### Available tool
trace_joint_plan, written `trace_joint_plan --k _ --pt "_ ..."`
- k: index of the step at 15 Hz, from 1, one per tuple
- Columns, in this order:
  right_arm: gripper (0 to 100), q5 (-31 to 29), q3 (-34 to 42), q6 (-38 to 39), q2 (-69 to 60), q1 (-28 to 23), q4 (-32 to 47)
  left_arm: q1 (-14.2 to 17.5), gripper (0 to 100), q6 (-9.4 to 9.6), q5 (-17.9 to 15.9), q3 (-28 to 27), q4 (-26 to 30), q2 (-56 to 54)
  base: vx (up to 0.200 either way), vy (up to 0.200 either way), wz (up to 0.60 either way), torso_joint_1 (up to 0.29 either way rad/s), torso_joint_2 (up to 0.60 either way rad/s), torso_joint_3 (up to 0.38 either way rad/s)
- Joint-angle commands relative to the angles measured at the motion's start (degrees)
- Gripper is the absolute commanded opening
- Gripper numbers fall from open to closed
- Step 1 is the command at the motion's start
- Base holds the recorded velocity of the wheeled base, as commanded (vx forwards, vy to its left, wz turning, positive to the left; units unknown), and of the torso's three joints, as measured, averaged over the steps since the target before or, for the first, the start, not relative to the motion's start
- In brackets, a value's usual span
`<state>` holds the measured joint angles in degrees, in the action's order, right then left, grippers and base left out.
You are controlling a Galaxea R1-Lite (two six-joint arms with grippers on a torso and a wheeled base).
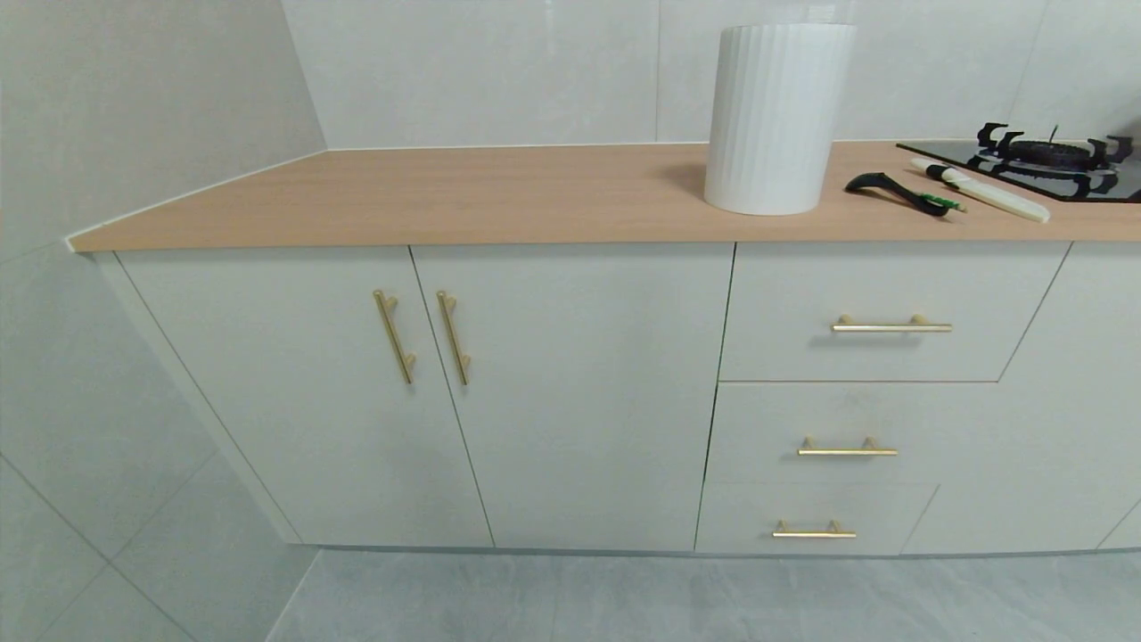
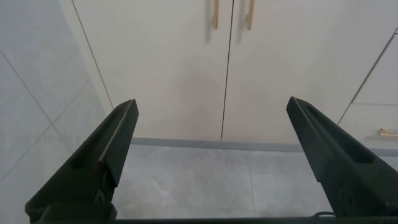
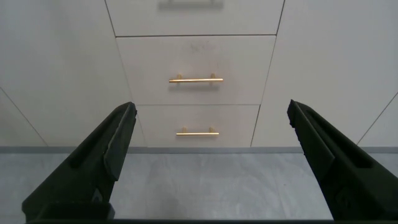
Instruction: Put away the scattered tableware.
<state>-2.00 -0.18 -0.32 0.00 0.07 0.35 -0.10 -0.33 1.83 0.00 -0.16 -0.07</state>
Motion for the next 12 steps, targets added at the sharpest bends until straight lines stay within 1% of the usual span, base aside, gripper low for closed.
trace_joint_plan --k 1,11,12 --pt "100 -0.02 0.01 -0.12 0.09 0.01 0.00 0.01 100 -0.02 0.02 0.00 -0.02 0.07 0.000 0.000 0.00 0.000 0.00 0.000" --pt "100 -0.02 0.09 -0.03 0.09 0.01 0.00 0.01 100 -0.02 0.02 0.00 -0.02 0.07 0.000 0.000 0.00 0.000 0.00 0.000" --pt "100 -0.02 0.01 -0.12 0.09 0.01 0.00 0.01 100 -0.02 0.02 0.00 -0.02 0.07 0.000 -0.200 0.00 0.007 0.01 0.002"
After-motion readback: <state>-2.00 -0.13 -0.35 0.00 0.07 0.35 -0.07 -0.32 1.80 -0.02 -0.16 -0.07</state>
